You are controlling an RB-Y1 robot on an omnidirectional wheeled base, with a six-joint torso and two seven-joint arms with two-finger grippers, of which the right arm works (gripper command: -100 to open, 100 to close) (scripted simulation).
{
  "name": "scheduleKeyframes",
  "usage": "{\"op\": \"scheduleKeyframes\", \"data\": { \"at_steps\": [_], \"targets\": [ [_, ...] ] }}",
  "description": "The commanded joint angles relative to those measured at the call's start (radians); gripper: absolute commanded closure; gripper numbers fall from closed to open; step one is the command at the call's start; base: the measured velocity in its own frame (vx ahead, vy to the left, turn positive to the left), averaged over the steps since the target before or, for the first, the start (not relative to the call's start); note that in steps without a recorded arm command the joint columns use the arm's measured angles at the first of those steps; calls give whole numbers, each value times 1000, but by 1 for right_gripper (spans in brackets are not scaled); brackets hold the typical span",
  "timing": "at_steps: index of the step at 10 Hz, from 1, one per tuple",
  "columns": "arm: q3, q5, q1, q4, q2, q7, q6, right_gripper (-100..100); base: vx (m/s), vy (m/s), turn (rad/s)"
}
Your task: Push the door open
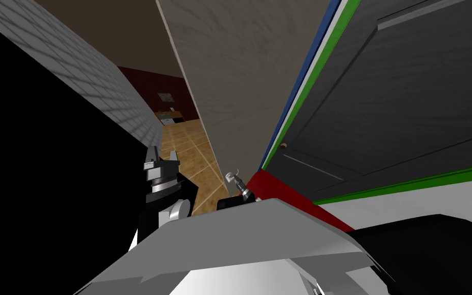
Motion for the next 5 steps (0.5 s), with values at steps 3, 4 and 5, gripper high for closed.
{"op": "scheduleKeyframes", "data": {
  "at_steps": [3,4,5],
  "targets": [
    [-3,-2,-7,7,6,2,1,100,75,46,10],
    [-3,-2,-7,7,6,2,1,100,-21,-14,9],
    [-3,-2,-7,7,6,2,1,100,-19,-13,3]
  ]
}}
